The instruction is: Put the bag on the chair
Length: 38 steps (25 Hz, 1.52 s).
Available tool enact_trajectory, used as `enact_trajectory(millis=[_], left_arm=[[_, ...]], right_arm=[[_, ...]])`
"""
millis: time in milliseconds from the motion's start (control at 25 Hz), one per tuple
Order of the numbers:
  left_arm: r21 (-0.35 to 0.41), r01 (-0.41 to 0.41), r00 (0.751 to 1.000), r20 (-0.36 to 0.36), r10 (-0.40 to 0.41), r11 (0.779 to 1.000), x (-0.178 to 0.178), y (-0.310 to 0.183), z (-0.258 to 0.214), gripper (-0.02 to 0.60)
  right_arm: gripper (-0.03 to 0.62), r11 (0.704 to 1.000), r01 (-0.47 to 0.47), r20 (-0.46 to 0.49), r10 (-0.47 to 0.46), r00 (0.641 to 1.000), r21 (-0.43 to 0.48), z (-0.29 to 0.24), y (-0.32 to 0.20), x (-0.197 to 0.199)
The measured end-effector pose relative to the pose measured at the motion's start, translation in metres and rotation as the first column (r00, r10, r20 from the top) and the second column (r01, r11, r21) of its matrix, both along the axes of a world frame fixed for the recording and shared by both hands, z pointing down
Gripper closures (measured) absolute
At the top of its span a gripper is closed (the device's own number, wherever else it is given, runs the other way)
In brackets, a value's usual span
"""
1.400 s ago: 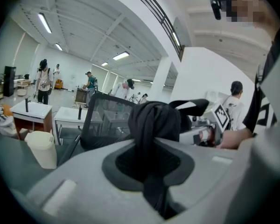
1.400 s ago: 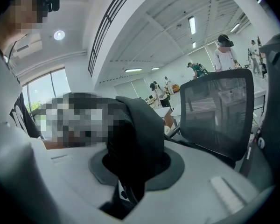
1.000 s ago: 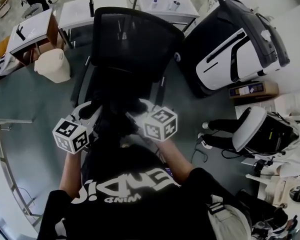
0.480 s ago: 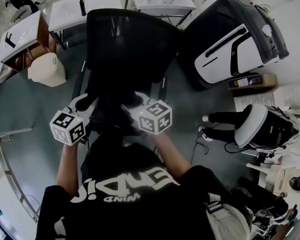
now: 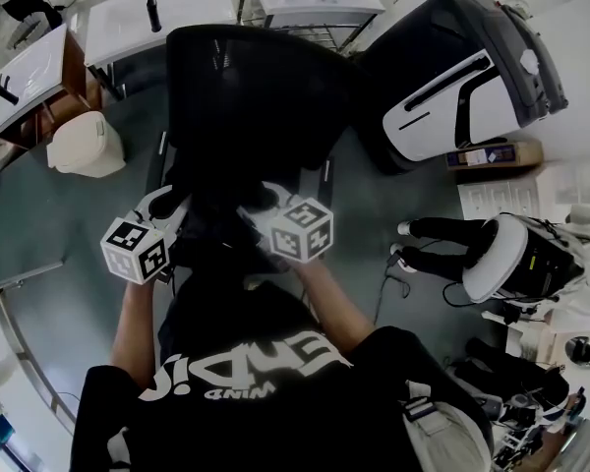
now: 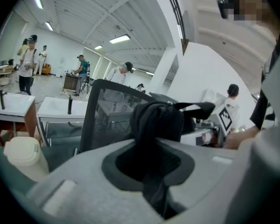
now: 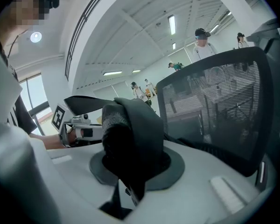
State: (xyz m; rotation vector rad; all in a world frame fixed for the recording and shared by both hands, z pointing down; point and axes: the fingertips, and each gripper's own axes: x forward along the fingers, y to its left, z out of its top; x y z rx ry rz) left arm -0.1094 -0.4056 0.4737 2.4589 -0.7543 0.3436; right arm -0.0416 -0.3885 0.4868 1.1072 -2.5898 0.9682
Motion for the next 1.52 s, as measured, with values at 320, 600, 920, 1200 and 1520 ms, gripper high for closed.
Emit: enact_trajectory(millis=[320, 600, 920, 1200, 1520], left_arm=[[-0.061, -0.017, 1.000, -0.001, 0.017, 0.998, -0.008, -0.033, 0.029, 0.525], [-0.121, -0.014, 1.000, 0.009, 0.015, 0.993, -0.007, -0.055, 0.052, 0.522], [-0.169, -0.019, 1.000, 0.011, 0.022, 0.985, -0.004, -0.072, 0.078, 0.520], [-0.203, -0.017, 1.000, 0.010, 0.019, 0.979, -0.012, -0.080, 0.097, 0.518], [-0.236, -0.013, 1.000, 0.024, 0.019, 0.972, -0.027, -0.074, 0.123, 0.518]], right_arm=[[0.522, 0.999, -0.009, -0.018, 0.008, 1.000, -0.045, 0.028, -0.033, -0.007], [0.522, 0.996, -0.013, -0.035, 0.010, 0.999, -0.090, 0.048, -0.055, -0.005], [0.522, 0.990, -0.025, -0.035, 0.021, 0.999, -0.139, 0.073, -0.068, -0.003], [0.520, 0.985, -0.017, -0.046, 0.009, 0.999, -0.171, 0.090, -0.073, -0.012], [0.520, 0.976, 0.004, -0.043, -0.014, 0.999, -0.216, 0.116, -0.068, -0.026]])
